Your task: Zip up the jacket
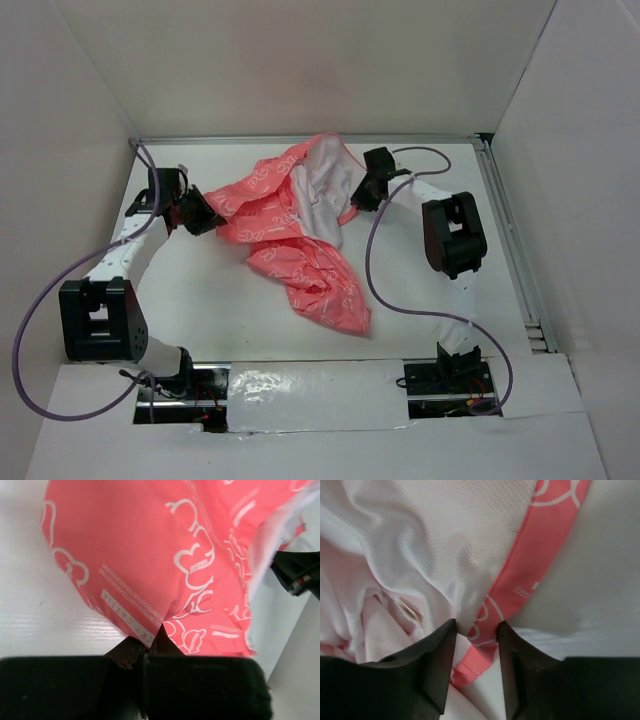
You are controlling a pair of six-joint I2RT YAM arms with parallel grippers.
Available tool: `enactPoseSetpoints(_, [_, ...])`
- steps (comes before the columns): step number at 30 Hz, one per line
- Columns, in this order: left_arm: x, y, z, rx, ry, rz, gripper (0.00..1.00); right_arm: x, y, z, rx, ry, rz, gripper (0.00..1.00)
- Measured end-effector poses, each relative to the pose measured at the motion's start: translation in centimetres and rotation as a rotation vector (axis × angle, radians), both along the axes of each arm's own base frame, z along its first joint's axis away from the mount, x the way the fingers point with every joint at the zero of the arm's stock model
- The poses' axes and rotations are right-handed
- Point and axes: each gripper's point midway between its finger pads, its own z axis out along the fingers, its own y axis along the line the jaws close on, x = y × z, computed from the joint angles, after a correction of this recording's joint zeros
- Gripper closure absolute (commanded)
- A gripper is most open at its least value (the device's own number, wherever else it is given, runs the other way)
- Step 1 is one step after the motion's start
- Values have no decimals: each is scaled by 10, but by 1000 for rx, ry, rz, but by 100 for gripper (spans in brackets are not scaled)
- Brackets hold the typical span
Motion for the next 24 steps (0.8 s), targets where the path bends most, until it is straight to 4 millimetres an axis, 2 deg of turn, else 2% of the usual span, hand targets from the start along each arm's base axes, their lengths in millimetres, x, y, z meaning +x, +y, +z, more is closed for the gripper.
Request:
enactPoseSetpoints(1, [3, 1, 11, 6, -32, -6, 100, 2, 1, -1, 3, -5, -3, 83])
enactPoseSetpoints(2, [6, 2, 20, 10, -58, -9, 100, 4, 1, -2, 7, -10, -4, 100])
enactPoseSetpoints(4, [12, 3, 45, 19, -121, -11, 100, 8, 0, -1, 1, -26, -12, 100])
enactPoseSetpoints(7, [24, 9, 101, 48, -257, -13, 100, 14, -8, 11, -42, -70, -31, 100])
enactPoseSetpoints(10, [26, 13, 174, 88, -432, -15, 100, 14, -24, 47, -102, -152, -59, 100])
enactPoseSetpoints(13, [11, 15, 252, 133, -625, -12, 100, -1, -47, 121, -165, -298, -110, 100])
enactPoseSetpoints(15, [-9, 16, 306, 165, -762, -4, 100, -19, -64, 188, -192, -434, -158, 100])
enactPoseSetpoints(17, [-35, 17, 355, 196, -886, 8, 100, -45, -80, 250, -209, -567, -212, 100])
enactPoseSetpoints(18, [-48, 18, 378, 216, -945, 14, 100, -65, -91, 285, -213, -643, -246, 100])
enactPoseSetpoints(20, [-78, 17, 421, 237, -1054, 23, 100, -105, -111, 336, -213, -760, -297, 100])
enactPoseSetpoints(22, [-103, 15, 456, 256, -1147, 20, 100, -147, -133, 379, -202, -871, -347, 100])
enactPoseSetpoints(24, [-127, 10, 485, 261, -1230, 5, 100, -188, -155, 414, -197, -968, -388, 100])
